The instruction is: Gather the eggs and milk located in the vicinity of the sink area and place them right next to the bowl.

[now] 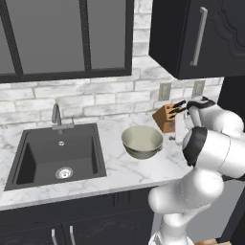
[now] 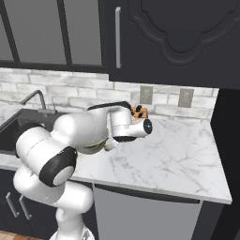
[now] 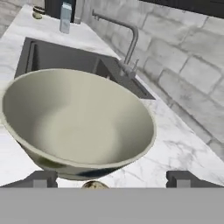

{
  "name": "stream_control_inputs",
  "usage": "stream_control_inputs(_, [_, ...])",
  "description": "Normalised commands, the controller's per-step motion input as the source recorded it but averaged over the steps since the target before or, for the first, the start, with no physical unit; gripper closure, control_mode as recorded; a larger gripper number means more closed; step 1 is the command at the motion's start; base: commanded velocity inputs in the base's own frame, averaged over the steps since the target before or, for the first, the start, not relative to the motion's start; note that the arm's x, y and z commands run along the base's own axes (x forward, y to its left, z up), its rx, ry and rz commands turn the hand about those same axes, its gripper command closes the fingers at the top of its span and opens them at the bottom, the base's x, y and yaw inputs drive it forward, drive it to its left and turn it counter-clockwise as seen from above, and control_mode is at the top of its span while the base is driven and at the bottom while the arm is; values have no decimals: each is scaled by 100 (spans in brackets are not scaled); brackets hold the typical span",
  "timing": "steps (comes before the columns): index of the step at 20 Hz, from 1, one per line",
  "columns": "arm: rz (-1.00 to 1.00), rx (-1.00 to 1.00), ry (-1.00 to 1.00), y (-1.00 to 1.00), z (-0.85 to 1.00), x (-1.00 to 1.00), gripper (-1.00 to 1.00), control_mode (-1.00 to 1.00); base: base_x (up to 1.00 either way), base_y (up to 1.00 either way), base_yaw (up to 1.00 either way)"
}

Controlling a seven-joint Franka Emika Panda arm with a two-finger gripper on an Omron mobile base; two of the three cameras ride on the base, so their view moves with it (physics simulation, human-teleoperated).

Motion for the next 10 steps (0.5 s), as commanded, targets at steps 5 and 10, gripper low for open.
stream_control_inputs(5, [0,-8,-23,0,81,-54,-100,-100,0,0,0])
stream_control_inputs(10, [0,-10,-22,0,67,-50,-100,-100,0,0,0])
